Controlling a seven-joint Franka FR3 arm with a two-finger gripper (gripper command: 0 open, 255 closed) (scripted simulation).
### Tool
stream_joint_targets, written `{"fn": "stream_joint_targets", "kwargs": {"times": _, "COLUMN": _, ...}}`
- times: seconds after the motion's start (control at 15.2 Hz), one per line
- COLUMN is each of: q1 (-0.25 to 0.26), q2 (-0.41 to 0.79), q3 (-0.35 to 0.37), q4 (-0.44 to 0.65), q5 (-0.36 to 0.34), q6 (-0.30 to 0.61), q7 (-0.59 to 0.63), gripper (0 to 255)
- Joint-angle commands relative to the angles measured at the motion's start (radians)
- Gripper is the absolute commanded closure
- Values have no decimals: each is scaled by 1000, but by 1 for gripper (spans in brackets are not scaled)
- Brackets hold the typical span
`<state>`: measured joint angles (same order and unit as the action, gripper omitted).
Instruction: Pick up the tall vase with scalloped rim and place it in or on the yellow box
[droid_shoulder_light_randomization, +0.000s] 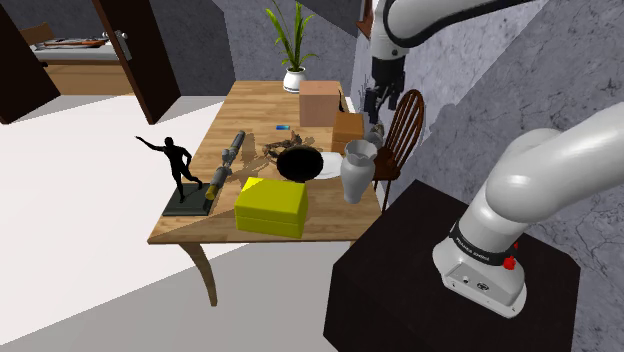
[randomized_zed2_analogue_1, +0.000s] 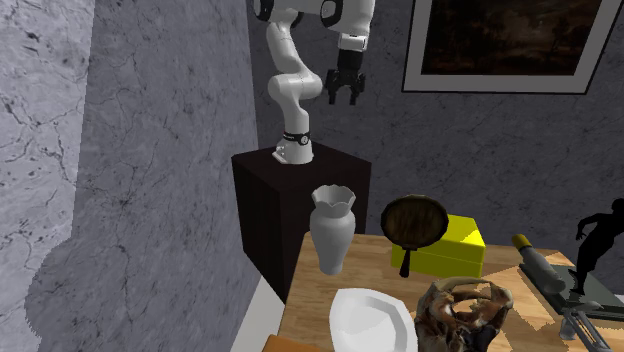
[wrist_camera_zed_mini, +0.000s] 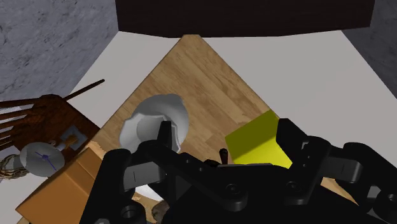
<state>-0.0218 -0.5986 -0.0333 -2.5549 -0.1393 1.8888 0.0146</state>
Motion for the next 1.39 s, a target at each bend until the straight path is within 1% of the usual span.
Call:
{"fn": "stream_joint_targets", "kwargs": {"times": 0.0, "q1": -7, "q2": 58, "q3": 3, "q4": -16, "q5": -20, "q6": 76, "q7": 14, "gripper": 0}}
{"fn": "stream_joint_targets", "kwargs": {"times": 0.4, "q1": -39, "q2": 271, "q3": 9, "q4": -25, "q5": -99, "q6": 291, "q7": 68, "gripper": 0}}
{"fn": "stream_joint_targets", "kwargs": {"times": 0.73, "q1": -71, "q2": 474, "q3": 11, "q4": 13, "q5": -191, "q6": 447, "q7": 137, "gripper": 0}}
{"fn": "stream_joint_targets", "kwargs": {"times": 0.99, "q1": -90, "q2": 642, "q3": 2, "q4": 73, "q5": -282, "q6": 546, "q7": 208, "gripper": 0}}
{"fn": "stream_joint_targets", "kwargs": {"times": 1.19, "q1": -94, "q2": 768, "q3": -15, "q4": 134, "q5": -353, "q6": 603, "q7": 264, "gripper": 0}}
{"fn": "stream_joint_targets", "kwargs": {"times": 1.32, "q1": -94, "q2": 808, "q3": -25, "q4": 149, "q5": -374, "q6": 627, "q7": 281, "gripper": 0}}
